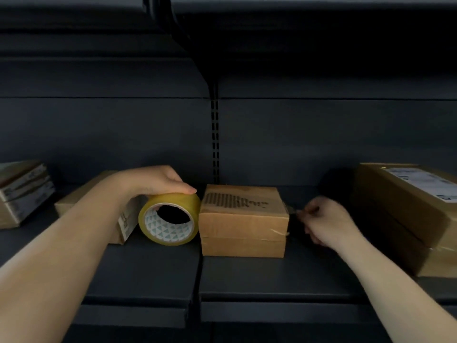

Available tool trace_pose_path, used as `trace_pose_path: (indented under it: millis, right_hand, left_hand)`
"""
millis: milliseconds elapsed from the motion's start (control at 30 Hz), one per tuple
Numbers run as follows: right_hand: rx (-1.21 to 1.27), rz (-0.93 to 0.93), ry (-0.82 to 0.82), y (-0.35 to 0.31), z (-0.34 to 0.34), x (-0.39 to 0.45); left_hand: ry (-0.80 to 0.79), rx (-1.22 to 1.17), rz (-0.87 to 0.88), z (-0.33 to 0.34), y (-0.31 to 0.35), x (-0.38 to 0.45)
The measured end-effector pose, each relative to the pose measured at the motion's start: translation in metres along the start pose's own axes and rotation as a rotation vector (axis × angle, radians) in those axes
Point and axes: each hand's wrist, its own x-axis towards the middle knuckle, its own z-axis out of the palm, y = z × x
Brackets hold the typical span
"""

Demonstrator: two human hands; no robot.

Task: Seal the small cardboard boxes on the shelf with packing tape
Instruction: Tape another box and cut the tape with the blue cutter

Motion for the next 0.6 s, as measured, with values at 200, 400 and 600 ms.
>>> trace_pose_path:
  millis: [200,400,600]
  right_hand:
    - [-0.006,-0.599,-0.065,-0.040,-0.007,-0.013]
    - [0.003,-0.313,0.000,-0.022,0.048,-0.042]
    - [0.147,-0.245,0.074,-0.013,0.041,-0.047]
  left_hand:
    - [0.015,0.007,0.007,-0.004,-0.004,-0.008]
    - [0.031,-0.050,-0.029,-0.005,-0.009,-0.015]
    - [0.053,-0.061,-0.048,-0.005,-0.009,-0.019]
